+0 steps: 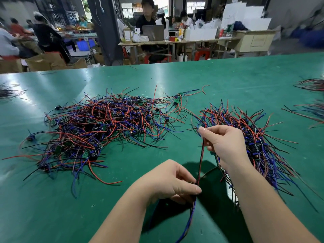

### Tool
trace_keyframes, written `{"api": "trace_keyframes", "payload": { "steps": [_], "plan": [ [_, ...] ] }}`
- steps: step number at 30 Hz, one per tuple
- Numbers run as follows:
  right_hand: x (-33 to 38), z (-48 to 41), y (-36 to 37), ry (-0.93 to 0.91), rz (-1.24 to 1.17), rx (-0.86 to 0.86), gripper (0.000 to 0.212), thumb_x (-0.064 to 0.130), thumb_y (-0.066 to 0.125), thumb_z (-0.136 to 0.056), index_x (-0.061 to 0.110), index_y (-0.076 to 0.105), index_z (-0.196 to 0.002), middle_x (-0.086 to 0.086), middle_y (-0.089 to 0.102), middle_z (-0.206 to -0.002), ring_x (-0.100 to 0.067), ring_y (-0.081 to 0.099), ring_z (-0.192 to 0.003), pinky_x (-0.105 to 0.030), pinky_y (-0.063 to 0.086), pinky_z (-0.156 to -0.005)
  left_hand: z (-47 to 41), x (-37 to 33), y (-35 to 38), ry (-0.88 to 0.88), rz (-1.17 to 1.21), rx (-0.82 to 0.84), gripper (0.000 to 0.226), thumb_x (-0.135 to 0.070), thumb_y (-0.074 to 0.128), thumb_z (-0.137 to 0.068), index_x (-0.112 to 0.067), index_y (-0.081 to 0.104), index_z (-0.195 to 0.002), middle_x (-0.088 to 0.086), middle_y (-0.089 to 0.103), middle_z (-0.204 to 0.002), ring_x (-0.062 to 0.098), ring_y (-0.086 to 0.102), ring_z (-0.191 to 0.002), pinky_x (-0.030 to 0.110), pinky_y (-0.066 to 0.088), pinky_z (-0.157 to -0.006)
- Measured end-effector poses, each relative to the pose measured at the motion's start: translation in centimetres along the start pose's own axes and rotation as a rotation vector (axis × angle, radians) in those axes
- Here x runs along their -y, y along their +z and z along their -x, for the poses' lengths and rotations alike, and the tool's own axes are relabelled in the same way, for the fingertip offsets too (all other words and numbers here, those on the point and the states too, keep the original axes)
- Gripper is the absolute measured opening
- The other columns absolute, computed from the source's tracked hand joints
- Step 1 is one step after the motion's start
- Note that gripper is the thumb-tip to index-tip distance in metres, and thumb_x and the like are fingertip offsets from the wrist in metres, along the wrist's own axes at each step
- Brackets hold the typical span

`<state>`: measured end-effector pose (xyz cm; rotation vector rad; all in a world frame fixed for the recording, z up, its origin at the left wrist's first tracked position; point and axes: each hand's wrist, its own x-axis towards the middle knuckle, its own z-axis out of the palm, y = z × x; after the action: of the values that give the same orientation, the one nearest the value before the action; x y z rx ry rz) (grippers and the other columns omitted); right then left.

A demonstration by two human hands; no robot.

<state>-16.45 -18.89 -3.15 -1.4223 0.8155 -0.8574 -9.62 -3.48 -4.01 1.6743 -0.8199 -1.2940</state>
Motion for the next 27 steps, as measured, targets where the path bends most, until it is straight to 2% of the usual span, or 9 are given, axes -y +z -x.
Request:
{"api": "trace_keyframes", "payload": {
  "steps": [4,9,12,14,16,19,22,24,27],
  "plan": [
    [0.6,0.3,-0.3,0.093,-0.082,-0.004,0.019,0.01,0.071,-0.084,0.004,0.058,-0.072,-0.004,0.059,-0.048,-0.024,0.067,-0.047,-0.02,0.044,-0.036,0.1,0.0,-0.4,-0.019,-0.035,0.023,0.009,-0.009,0.074,-0.081,-0.014,0.067,-0.085,0.0,0.068,-0.063,0.009,0.065,-0.056,0.019,0.051,-0.052],
    [1.0,0.3,-0.1,0.285,-0.275,0.064,0.012,0.006,0.054,-0.094,0.009,0.05,-0.083,-0.007,0.056,-0.053,-0.022,0.067,-0.048,-0.019,0.046,-0.037,0.4,0.0,-1.0,-0.019,-0.081,0.098,0.015,-0.011,0.071,-0.084,-0.022,0.07,-0.093,0.0,0.07,-0.07,0.012,0.067,-0.061,0.02,0.053,-0.057],
    [1.2,0.1,0.0,0.313,-0.422,0.076,0.005,0.005,0.047,-0.098,0.005,0.046,-0.092,-0.013,0.063,-0.054,-0.017,0.067,-0.048,-0.018,0.048,-0.039,0.7,0.1,-1.1,-0.029,-0.106,0.236,0.017,-0.013,0.068,-0.087,-0.025,0.069,-0.099,-0.002,0.07,-0.074,0.01,0.068,-0.063,0.02,0.055,-0.06],
    [1.4,0.1,-0.1,0.306,-0.505,0.105,0.003,0.005,0.046,-0.098,0.003,0.045,-0.096,-0.019,0.065,-0.061,-0.021,0.068,-0.051,-0.02,0.052,-0.043,0.7,0.1,-1.2,0.024,-0.065,0.231,0.015,-0.015,0.068,-0.087,-0.026,0.07,-0.097,-0.003,0.071,-0.077,0.01,0.068,-0.065,0.02,0.055,-0.063],
    [1.4,0.2,-0.1,0.312,-0.521,0.132,0.005,0.003,0.042,-0.099,0.004,0.045,-0.095,-0.023,0.061,-0.072,-0.025,0.068,-0.053,-0.024,0.055,-0.048,0.8,-0.2,-1.6,0.126,0.031,0.134,0.013,-0.015,0.071,-0.084,-0.026,0.071,-0.091,-0.001,0.072,-0.078,0.012,0.068,-0.067,0.021,0.054,-0.061],
    [1.1,0.3,0.1,0.363,-0.384,0.218,0.019,-0.006,0.037,-0.096,0.007,0.049,-0.089,-0.02,0.059,-0.075,-0.023,0.064,-0.054,-0.022,0.054,-0.048,1.2,-1.0,-2.4,0.333,0.329,-0.057,0.012,-0.014,0.077,-0.072,-0.023,0.068,-0.073,0.004,0.07,-0.073,0.012,0.066,-0.059,0.02,0.051,-0.051],
    [0.7,0.6,0.4,0.413,-0.211,0.392,0.021,-0.011,0.04,-0.094,0.004,0.055,-0.094,-0.017,0.062,-0.072,-0.014,0.061,-0.047,-0.018,0.051,-0.045,0.9,-1.5,-2.6,0.54,0.656,-0.333,0.029,-0.018,0.082,-0.055,-0.02,0.057,-0.068,0.002,0.064,-0.067,0.005,0.056,-0.045,0.014,0.044,-0.041],
    [0.4,0.9,0.4,0.455,-0.128,0.49,0.021,-0.012,0.043,-0.092,0.002,0.059,-0.096,-0.014,0.065,-0.069,-0.012,0.061,-0.045,-0.016,0.051,-0.045,0.4,-1.6,-2.5,0.627,0.788,-0.512,0.035,-0.023,0.08,-0.049,-0.019,0.052,-0.07,0.001,0.06,-0.064,0.004,0.053,-0.042,0.014,0.044,-0.041],
    [0.2,1.4,0.8,0.475,-0.115,0.593,0.015,-0.007,0.052,-0.09,0.0,0.064,-0.095,-0.012,0.067,-0.069,-0.012,0.061,-0.047,-0.016,0.05,-0.046,-0.1,-1.5,-2.6,0.686,0.849,-0.691,0.032,-0.021,0.078,-0.054,-0.02,0.05,-0.07,-0.004,0.06,-0.058,0.004,0.054,-0.046,0.017,0.049,-0.049]
  ]
}}
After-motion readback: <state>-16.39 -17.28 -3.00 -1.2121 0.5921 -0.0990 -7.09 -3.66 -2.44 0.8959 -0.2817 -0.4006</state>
